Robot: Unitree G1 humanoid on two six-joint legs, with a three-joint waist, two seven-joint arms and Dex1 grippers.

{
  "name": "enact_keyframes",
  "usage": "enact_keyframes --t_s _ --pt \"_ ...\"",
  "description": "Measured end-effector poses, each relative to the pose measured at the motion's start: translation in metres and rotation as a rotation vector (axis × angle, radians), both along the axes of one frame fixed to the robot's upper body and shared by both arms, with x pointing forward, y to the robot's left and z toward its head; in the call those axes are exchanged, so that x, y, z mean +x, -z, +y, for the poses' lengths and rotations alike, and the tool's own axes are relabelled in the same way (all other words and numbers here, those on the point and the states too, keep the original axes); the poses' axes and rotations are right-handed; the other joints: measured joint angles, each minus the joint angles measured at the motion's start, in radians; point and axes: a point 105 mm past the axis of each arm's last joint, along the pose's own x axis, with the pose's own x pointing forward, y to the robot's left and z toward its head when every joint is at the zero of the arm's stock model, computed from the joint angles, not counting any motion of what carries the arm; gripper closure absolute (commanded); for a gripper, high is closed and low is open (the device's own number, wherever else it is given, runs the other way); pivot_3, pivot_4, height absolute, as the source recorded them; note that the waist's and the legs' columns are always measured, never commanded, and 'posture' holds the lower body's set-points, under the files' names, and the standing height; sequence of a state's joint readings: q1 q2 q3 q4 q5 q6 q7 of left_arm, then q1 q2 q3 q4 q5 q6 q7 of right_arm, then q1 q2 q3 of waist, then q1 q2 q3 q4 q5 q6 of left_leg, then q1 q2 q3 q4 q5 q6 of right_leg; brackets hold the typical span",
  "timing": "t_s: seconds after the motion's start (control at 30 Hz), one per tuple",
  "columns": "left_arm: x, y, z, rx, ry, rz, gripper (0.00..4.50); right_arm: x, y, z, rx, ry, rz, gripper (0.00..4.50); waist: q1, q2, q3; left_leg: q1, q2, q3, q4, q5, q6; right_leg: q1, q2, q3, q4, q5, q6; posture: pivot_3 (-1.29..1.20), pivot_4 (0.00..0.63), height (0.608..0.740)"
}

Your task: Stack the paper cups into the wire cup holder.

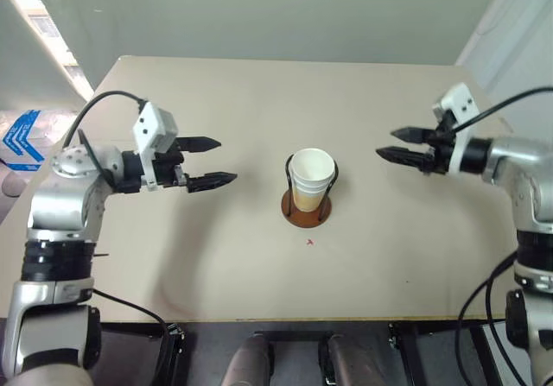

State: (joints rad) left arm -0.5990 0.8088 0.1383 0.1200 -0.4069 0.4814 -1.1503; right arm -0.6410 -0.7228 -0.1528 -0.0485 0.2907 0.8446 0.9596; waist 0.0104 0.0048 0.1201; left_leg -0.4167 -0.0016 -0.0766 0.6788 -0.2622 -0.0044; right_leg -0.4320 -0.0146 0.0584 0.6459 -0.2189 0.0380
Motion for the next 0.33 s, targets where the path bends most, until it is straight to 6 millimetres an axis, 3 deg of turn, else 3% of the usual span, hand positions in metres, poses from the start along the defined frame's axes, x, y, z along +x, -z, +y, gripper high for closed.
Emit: enact_keyframes --t_s 0.07,0.33 --pt "0.004 -0.004 0.005 -0.025 -0.061 -0.027 0.0 0.001 0.01 -0.009 0.009 0.051 0.026 1.51 0.0 0.0 0.0 0.0 0.0 0.0 0.0 0.002 0.0 0.0 0.0 0.0 0.0 0.002 -0.001 0.0 0.15 0.74" --pt "0.01 -0.005 0.014 -0.076 -0.199 -0.076 0.0 0.007 0.013 -0.018 0.112 0.134 0.028 1.51 -0.002 0.0 0.0 0.002 0.0 0.0 0.0 0.001 0.005 0.001 0.001 0.0 -0.001 0.01 -0.003 0.0 0.15 0.74"
